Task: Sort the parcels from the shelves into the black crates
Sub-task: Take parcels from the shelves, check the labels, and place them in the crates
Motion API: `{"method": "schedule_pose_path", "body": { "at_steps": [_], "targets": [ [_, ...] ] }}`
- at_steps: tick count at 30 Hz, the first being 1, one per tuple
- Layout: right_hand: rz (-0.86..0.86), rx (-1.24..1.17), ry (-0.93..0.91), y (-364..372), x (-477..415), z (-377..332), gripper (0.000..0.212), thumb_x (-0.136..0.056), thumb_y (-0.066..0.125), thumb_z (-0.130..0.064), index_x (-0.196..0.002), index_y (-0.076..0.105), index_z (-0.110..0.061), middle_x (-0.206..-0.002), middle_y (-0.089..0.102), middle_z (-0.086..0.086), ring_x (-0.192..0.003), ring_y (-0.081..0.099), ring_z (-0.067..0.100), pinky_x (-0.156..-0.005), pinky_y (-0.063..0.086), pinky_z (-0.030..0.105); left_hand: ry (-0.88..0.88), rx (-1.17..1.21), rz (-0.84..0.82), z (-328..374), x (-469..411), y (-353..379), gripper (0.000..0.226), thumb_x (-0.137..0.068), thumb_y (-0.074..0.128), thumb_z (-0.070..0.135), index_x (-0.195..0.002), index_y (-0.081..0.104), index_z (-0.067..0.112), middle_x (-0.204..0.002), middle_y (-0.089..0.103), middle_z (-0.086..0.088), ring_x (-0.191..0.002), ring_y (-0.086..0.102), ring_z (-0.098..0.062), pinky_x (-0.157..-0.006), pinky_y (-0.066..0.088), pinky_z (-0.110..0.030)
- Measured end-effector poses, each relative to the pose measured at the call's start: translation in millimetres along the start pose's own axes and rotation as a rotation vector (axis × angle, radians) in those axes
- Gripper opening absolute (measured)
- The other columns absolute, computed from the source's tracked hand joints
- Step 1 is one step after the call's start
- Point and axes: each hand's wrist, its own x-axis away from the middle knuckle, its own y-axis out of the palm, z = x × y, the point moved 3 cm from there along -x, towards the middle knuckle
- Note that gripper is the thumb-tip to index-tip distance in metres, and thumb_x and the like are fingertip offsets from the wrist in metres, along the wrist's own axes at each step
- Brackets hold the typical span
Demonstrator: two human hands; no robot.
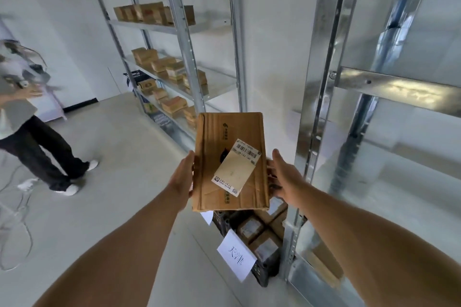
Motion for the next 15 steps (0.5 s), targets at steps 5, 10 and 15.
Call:
{"method": "schedule_pose_path", "body": {
  "at_steps": [5, 10, 15],
  "targets": [
    [0.048, -0.014, 0.044, 20, -59, -12, 0.052, -0.102, 0.032, -0.064, -0.106, 0.066, -0.025, -0.117, 0.069, 0.016, -0.114, 0.063, 0.040, -0.106, 0.046, 0.058, 0.023, -0.037, -0.078, 24, -76, 5, 0.042, -0.102, 0.028, 0.058, -0.113, 0.054, 0.026, -0.113, 0.057, 0.004, -0.104, 0.055, -0.020, -0.110, 0.035, -0.049],
    [0.197, -0.110, 0.056, 33, -128, -20, 0.054, -0.104, 0.030, -0.061, -0.098, 0.067, -0.023, -0.105, 0.072, 0.013, -0.104, 0.067, 0.035, -0.106, 0.047, 0.057, 0.078, -0.116, -0.224, 51, -167, 22, 0.039, -0.104, 0.028, 0.053, -0.094, 0.056, 0.028, -0.099, 0.063, 0.001, -0.085, 0.059, -0.014, -0.082, 0.045, -0.034],
    [0.391, -0.234, 0.095, 34, -177, -27, 0.055, -0.103, 0.030, -0.063, -0.111, 0.065, -0.021, -0.108, 0.071, 0.014, -0.101, 0.068, 0.033, -0.098, 0.052, 0.053, 0.078, -0.190, -0.407, 79, -249, 54, 0.042, -0.107, 0.026, 0.047, -0.092, 0.063, 0.031, -0.092, 0.065, 0.005, -0.083, 0.061, -0.011, -0.070, 0.046, -0.029]
  ]
}}
